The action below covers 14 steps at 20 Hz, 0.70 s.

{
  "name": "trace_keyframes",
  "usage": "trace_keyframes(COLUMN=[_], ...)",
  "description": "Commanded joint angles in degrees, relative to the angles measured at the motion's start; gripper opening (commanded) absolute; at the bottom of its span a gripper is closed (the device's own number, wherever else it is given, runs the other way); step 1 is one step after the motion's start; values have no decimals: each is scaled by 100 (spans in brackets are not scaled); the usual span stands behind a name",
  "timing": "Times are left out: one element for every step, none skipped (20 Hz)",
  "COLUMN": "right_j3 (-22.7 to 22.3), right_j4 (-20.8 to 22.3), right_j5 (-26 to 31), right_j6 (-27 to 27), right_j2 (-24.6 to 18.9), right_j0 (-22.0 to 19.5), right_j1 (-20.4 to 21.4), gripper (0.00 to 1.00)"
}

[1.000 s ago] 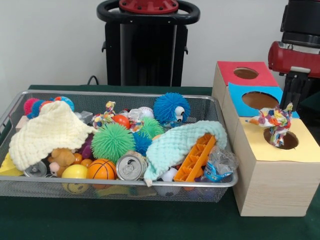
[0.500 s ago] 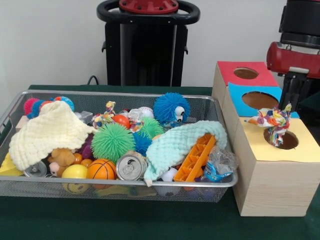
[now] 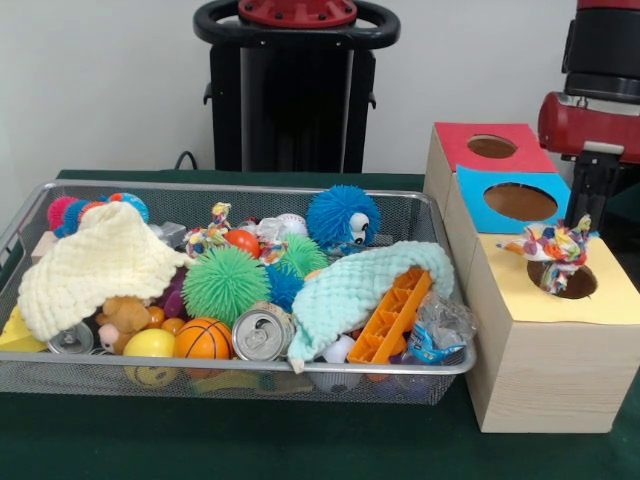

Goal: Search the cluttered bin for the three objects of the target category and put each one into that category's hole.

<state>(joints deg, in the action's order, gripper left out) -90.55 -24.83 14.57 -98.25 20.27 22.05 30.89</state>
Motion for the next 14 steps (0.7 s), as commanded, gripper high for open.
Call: trace_keyframes(right_j3=[-307,-300,-288,-279,-269,-258,-260,-248,-225,-202,-180,-166,-143,-136], right_j4=[-270,-283,-303,-322,-341,-363,-378,-400,-419,-435,-451,-467,-496,-508], right_j5=[-441,-469,-490,-513,-536,-561,-602,-624,-636,-641,-646,-655,-671,-691], right_j6=[-1535,-1559,-1585,-1608,-1632,-1659,-1676,-1693,-1704,-1704,-1703,-1690,-1694,-1681], right_j2=[-706,-700,-684,-668,-652,-630,-620,-606,-584,-568,-553,-550,-537,-545], right_j0=[-164,-145,-118,-93,-68,-37,-14,10,33,46,58,61,91,88], right_j1=[-179,-193,-211,-226,-241,-259,-269,-286,-307,-324,-341,-352,-385,-394], gripper=[0,0,0,0,0,0,0,0,0,0,0,0,0,0])
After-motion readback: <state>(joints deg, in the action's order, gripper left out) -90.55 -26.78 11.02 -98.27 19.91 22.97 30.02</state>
